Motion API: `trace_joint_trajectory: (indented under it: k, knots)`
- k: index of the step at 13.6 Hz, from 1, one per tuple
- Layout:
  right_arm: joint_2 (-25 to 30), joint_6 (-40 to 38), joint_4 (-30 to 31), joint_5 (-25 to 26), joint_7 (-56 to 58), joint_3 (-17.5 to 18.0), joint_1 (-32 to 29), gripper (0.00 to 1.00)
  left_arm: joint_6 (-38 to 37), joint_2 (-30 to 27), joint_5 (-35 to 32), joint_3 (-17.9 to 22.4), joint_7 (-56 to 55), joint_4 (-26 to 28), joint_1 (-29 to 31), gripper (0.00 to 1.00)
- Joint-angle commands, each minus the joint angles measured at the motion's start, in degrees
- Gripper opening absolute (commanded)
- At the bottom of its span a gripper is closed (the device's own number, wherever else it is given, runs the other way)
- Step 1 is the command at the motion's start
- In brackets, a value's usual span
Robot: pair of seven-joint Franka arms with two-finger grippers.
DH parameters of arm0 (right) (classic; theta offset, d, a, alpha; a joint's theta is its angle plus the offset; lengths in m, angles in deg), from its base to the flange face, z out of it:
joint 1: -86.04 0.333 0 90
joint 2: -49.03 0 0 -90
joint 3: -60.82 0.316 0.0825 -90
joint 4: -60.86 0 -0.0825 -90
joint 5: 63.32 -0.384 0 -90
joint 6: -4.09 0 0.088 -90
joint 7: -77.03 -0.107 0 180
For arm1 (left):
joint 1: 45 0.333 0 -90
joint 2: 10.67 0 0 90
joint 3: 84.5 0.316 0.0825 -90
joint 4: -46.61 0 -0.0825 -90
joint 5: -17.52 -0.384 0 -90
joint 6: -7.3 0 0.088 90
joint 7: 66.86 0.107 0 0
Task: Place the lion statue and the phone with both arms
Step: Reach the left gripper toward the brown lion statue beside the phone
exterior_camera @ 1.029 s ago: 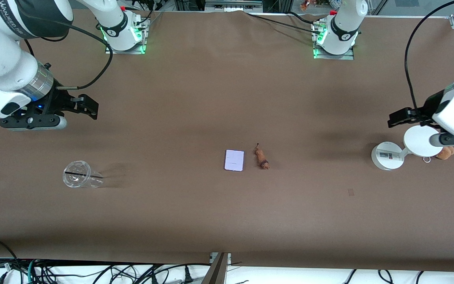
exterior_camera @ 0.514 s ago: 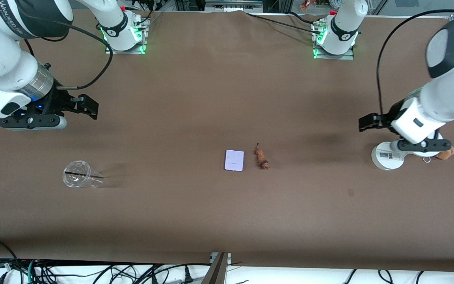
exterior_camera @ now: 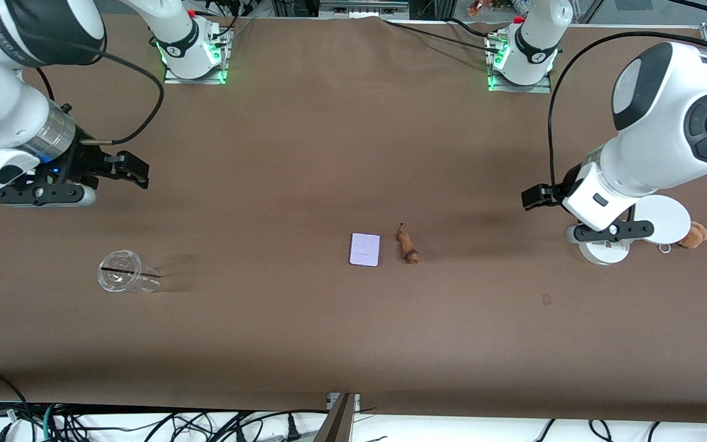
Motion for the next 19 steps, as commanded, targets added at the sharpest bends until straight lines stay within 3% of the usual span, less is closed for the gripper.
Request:
trace_joint_trajectory:
  k: [1, 4, 13, 17, 19]
  knots:
    - [-0.48, -0.29, -1.08, -1.30, 0.26, 0.58, -0.96, 1.00, -0.93, 2.16, 1.35, 0.66, 2.07, -5.55, 4.32, 1.00]
    - [-0.48, -0.29, -1.08, -1.13, 0.08, 0.58, -0.87, 1.00, -1.10, 2.26, 1.27, 0.66, 5.50, -6.27, 6.98, 1.00]
    - [-0.48, -0.29, -1.08, -1.22, 0.08, 0.67, -0.87, 1.00, -1.02, 3.66, 3.80, 0.14, 5.69, -6.27, 6.02, 1.00]
    - [-0.48, -0.29, -1.08, -1.13, 0.26, 0.58, -0.87, 1.00, 0.03, 6.46, 5.57, -0.57, -2.72, -6.09, -2.23, 1.00]
    - [-0.48, -0.29, -1.08, -1.22, 0.26, 0.58, -0.87, 1.00, 5.72, 8.92, 5.22, -0.57, -5.47, -6.10, -5.83, 1.00]
